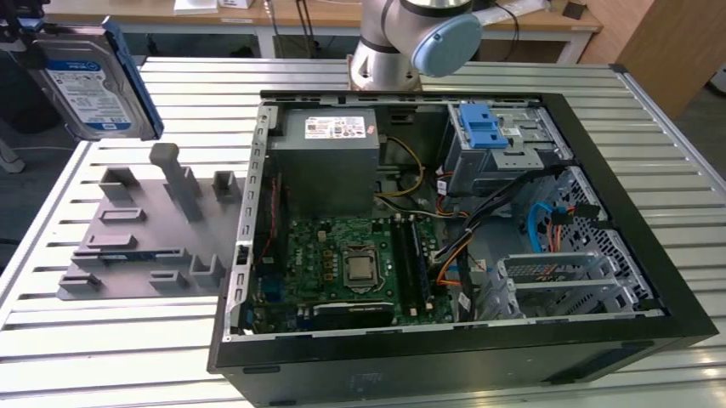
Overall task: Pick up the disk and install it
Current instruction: 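Pick up the disk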
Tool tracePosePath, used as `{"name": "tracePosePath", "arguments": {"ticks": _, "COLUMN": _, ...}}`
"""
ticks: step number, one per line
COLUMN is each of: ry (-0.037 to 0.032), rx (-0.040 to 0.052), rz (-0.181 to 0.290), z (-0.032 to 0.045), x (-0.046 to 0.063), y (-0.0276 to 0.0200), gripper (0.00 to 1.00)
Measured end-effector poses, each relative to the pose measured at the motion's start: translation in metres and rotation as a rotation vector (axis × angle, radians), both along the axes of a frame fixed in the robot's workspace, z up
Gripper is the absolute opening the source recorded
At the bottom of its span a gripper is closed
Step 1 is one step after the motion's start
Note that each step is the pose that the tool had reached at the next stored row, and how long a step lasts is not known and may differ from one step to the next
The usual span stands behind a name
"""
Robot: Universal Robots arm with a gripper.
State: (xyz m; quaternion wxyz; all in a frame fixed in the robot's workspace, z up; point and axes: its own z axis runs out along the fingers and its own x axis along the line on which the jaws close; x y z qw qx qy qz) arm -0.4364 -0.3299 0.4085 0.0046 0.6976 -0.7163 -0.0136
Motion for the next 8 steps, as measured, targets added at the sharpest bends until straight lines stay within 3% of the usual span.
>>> {"name": "tracePosePath", "arguments": {"ticks": 8, "ry": -0.0018, "rx": 0.0000, "rz": 0.000, "z": 0.0133, "x": 0.000, "y": 0.0000, "gripper": 0.36}}
